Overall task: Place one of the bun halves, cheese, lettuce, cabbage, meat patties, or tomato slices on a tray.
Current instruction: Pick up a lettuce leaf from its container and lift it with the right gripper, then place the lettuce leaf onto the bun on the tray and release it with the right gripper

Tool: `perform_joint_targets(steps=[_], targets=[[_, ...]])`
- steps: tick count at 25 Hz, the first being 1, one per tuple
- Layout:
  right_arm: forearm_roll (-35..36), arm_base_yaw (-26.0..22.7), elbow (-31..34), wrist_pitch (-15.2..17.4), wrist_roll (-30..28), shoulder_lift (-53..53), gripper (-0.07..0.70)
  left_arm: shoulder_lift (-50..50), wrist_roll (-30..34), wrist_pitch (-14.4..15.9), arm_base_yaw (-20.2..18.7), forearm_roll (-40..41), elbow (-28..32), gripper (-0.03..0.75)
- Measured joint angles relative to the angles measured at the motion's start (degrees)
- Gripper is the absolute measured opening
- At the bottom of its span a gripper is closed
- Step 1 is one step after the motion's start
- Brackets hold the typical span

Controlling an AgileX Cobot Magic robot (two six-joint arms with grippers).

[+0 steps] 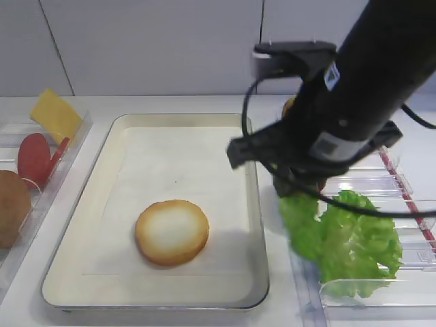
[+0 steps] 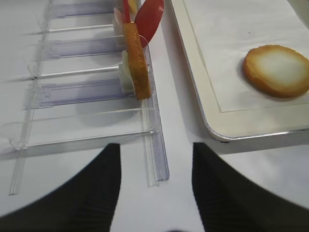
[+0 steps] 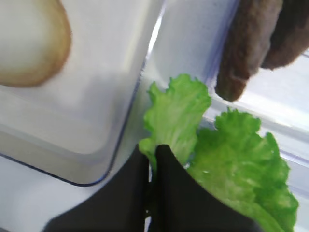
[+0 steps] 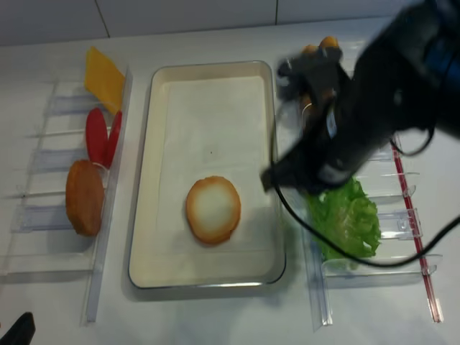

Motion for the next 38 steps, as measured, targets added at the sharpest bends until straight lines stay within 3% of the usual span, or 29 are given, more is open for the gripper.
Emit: perform_joint_targets(steps=[4, 10, 13, 16, 20, 38], targets=[[14.0, 0.0, -5.9, -2.2, -7.5, 0.4, 0.032, 0.0, 0.0, 0.0, 0.0, 0.0, 0.0, 0.342], [37.4, 0.1, -6.5, -7.7, -23.4, 9.0, 0.032, 0.0, 0.0, 0.0, 0.0, 0.0, 0.0, 0.342], [46.6, 0.1, -7.0, -9.4, -30.3, 14.2, 0.031, 0.0, 0.0, 0.0, 0.0, 0.0, 0.0, 0.341], [51.0, 0.1, -8.7, -10.5, -34.0, 17.9, 0.031, 0.0, 0.0, 0.0, 0.0, 0.0, 0.0, 0.341], [50.9, 0.1, -9.6, -11.7, -34.8, 21.6, 0.031, 0.0, 0.0, 0.0, 0.0, 0.0, 0.0, 0.341], [26.3, 0.1, -9.7, -16.4, -21.1, 26.0, 0.031, 0.0, 0.0, 0.0, 0.0, 0.0, 0.0, 0.341]])
